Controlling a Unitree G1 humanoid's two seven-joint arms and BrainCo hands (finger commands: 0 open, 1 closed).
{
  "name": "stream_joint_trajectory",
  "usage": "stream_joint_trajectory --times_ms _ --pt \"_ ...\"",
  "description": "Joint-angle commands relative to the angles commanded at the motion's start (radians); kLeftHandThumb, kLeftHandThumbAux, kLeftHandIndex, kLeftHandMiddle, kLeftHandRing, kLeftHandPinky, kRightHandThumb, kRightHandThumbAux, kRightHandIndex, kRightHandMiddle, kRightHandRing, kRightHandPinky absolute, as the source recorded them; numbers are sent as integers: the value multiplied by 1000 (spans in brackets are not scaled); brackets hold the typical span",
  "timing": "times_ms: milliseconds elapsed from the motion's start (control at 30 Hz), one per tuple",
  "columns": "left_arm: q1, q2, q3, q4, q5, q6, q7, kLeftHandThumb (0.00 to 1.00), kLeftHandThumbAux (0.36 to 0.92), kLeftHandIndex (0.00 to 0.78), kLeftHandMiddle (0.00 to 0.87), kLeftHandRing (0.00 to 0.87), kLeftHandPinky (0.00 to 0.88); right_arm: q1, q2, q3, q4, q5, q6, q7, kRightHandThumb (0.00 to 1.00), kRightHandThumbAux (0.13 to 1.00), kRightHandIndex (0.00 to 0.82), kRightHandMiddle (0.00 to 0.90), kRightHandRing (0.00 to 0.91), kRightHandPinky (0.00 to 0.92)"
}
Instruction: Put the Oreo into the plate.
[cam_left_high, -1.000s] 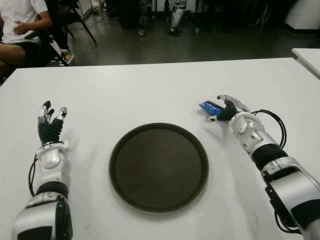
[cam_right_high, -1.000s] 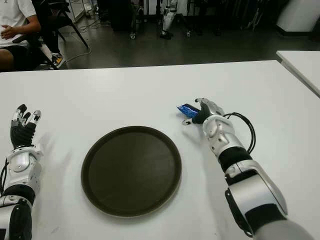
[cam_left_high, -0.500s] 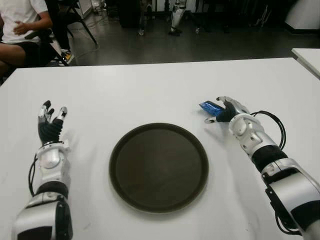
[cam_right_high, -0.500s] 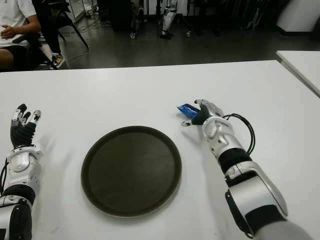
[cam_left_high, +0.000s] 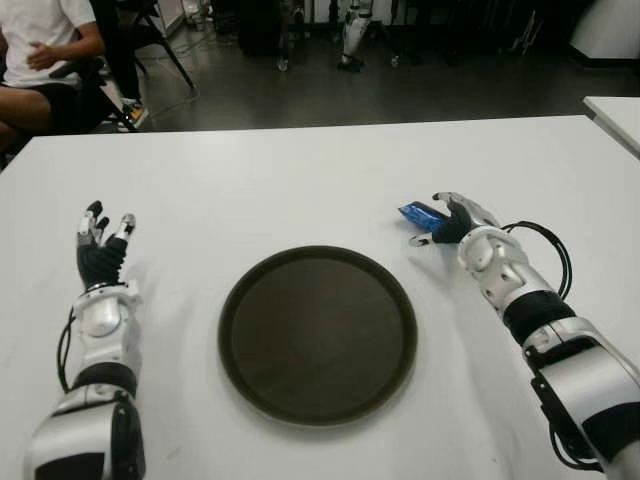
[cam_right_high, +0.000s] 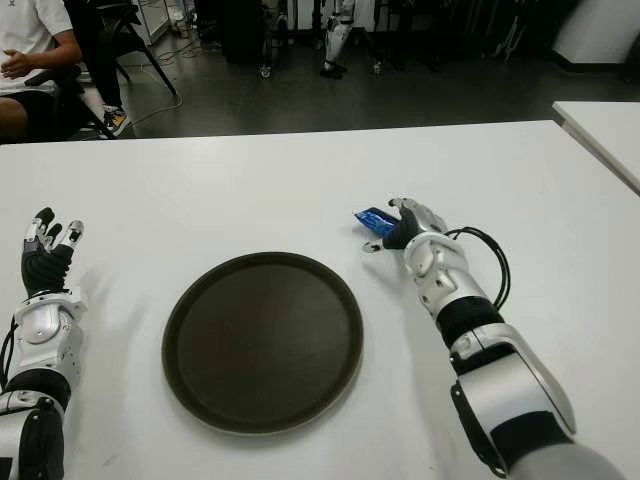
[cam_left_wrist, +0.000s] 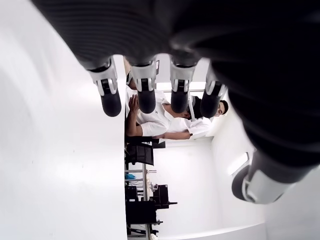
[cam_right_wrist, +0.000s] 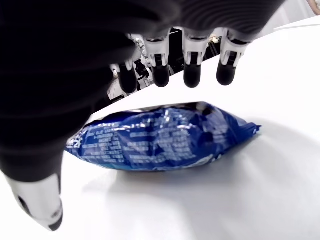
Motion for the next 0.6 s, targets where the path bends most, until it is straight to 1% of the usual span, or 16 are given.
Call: stream_joint_trajectory --times_ms 133,167,267,367,467,600 --pt "0 0 1 0 -1 2 0 0 631 0 0 0 0 -1 -1 0 0 2 3 13 0 676 51 92 84 50" --pt "0 -1 2 0 -3 0 0 0 631 0 0 0 0 -2 0 -3 1 9 7 32 0 673 54 94 87 52" --pt "-1 -2 5 1 -6 -4 -1 0 637 0 0 0 0 -7 1 -4 3 21 17 88 0 660 99 123 106 73" --pt "-1 -2 4 1 -4 -6 -1 0 632 0 0 0 0 -14 -2 8 11 20 19 151 0 652 145 149 126 92" --pt "0 -2 3 0 -2 -6 0 0 630 0 0 0 0 -18 -3 20 20 13 18 184 0 649 162 158 133 97" --pt "2 -2 0 -4 2 -9 4 0 632 0 0 0 0 -44 7 57 86 -14 14 219 0 653 197 179 152 111"
